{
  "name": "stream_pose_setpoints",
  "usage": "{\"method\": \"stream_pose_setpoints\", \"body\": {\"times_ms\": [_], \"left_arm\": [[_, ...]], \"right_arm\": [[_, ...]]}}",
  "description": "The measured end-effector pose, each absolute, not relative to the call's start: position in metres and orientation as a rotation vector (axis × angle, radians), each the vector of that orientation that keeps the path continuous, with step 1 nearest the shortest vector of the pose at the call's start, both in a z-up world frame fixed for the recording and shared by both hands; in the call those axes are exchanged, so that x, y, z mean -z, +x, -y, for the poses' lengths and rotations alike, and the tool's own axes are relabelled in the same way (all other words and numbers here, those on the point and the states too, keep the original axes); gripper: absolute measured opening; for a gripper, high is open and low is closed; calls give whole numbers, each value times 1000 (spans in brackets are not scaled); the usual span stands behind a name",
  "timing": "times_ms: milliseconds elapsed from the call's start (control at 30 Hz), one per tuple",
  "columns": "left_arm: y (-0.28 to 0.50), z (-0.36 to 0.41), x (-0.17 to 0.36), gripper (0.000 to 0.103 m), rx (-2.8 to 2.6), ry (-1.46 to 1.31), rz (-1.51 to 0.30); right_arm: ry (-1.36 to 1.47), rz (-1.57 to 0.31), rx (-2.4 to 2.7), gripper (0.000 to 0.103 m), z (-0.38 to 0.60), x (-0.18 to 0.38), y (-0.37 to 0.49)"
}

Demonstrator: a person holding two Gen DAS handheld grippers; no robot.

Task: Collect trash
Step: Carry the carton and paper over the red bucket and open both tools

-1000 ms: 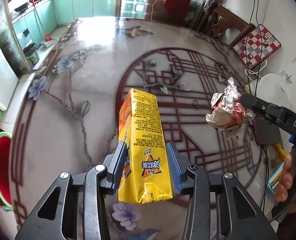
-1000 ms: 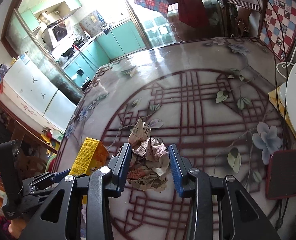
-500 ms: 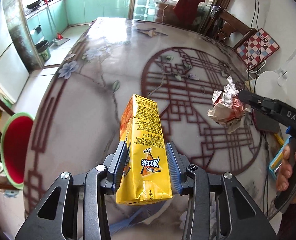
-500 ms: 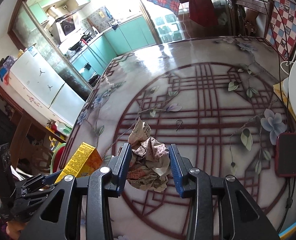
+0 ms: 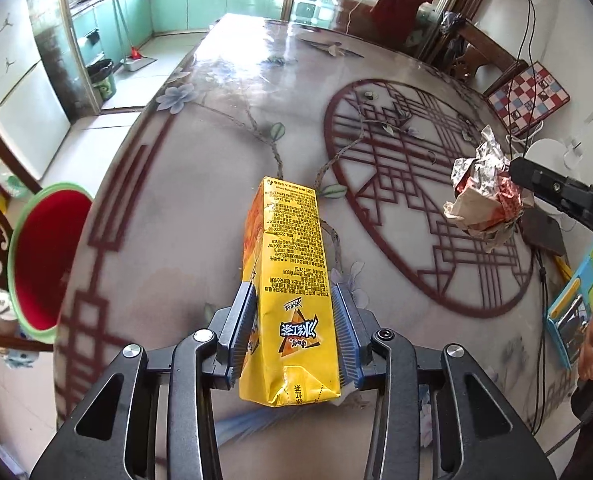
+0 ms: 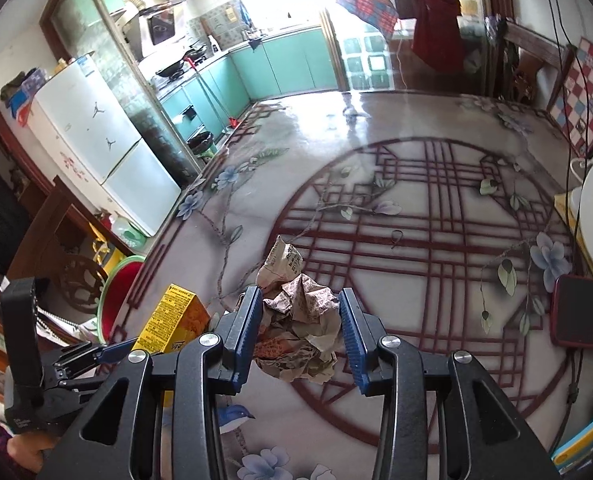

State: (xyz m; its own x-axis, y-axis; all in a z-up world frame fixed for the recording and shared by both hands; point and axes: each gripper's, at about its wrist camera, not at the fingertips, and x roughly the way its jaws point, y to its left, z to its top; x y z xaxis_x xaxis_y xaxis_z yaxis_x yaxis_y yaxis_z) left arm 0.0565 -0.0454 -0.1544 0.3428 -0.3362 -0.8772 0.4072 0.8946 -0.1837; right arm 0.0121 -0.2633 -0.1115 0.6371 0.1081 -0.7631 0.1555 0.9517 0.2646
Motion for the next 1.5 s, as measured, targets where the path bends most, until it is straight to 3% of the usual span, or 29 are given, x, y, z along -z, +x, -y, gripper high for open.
{"method": "stream_pose_setpoints", "body": {"times_ms": [767, 1500], "left_arm": [[89, -92, 130, 38, 439, -39, -1065], [134, -212, 154, 38, 298, -101, -1079]], "right_arm": [[215, -894, -51, 38, 109, 95, 50], [133, -916, -174, 39, -33, 93, 102]]}}
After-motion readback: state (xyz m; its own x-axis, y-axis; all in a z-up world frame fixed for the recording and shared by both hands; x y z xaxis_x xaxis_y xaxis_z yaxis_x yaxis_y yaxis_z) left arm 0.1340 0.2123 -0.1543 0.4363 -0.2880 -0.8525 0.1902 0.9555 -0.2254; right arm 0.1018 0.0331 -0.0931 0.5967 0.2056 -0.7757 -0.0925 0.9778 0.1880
